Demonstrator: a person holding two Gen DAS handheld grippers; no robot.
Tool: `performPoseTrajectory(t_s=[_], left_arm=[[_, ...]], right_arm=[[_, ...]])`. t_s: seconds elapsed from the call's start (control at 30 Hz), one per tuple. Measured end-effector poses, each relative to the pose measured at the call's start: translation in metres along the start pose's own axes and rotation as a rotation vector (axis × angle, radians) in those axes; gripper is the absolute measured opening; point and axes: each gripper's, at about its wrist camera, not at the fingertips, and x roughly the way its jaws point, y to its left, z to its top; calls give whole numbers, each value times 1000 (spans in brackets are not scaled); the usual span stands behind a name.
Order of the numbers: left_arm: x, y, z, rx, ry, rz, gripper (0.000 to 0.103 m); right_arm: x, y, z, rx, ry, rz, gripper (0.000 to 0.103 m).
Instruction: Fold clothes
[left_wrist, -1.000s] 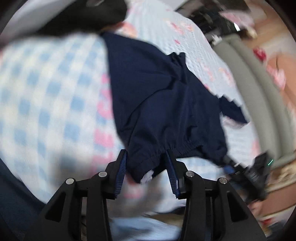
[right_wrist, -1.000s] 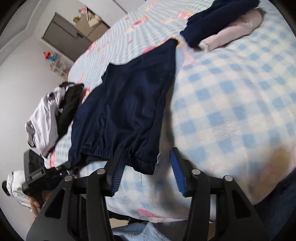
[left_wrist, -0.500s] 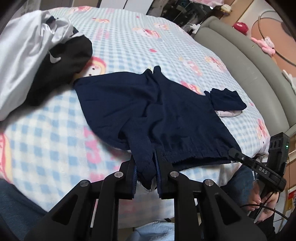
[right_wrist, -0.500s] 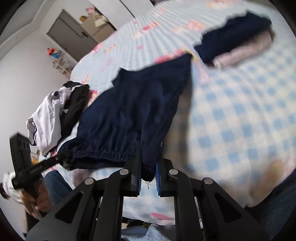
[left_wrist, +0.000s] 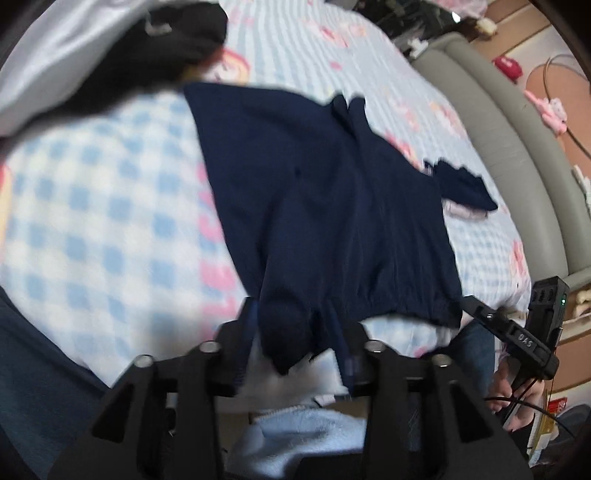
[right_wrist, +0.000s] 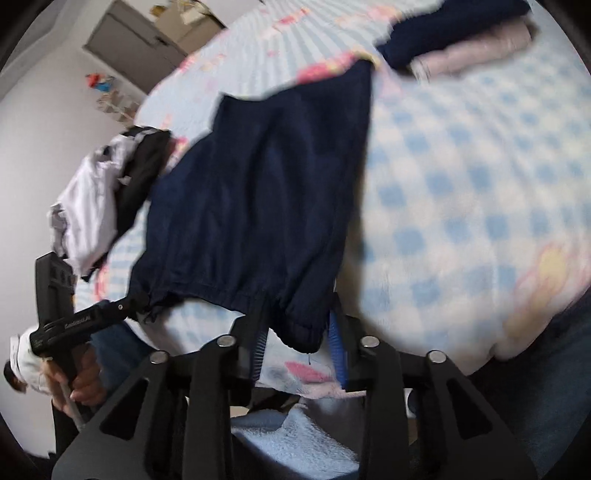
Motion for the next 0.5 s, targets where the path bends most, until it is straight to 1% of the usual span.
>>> performPoseTrajectory(t_s=[0.07,0.17,0.23,0.27,0.3,0.37,0.43,0.5], left_arm=[[-1,12,9,-38,-12,5,42],[0,24,23,-42,-39,22,42],[0,30,39,-40,-60,51,42],[0,35,53,-41,-70,66,42],[3,39,62,-40,-70,71,42],[11,45,81,-25,-63,93,42],[21,50,98,1,-41,128,42],[30,58,110,-1,-15,170,42]], right_arm=[[-10,-3,13,-17,-46,-13,38],[-8,-17,37,-7,-78,-65,39],[2,-19,56,-38,-85,-69,41],[9,-15,63,-66,-73,-84,41],[18,-10,77,-112,-60,-117,41],[27,-13,94,-131,-61,-171,41],[39,-22,114,-105,-59,-206,41],[52,-34,131,-64,-53,-221,41]])
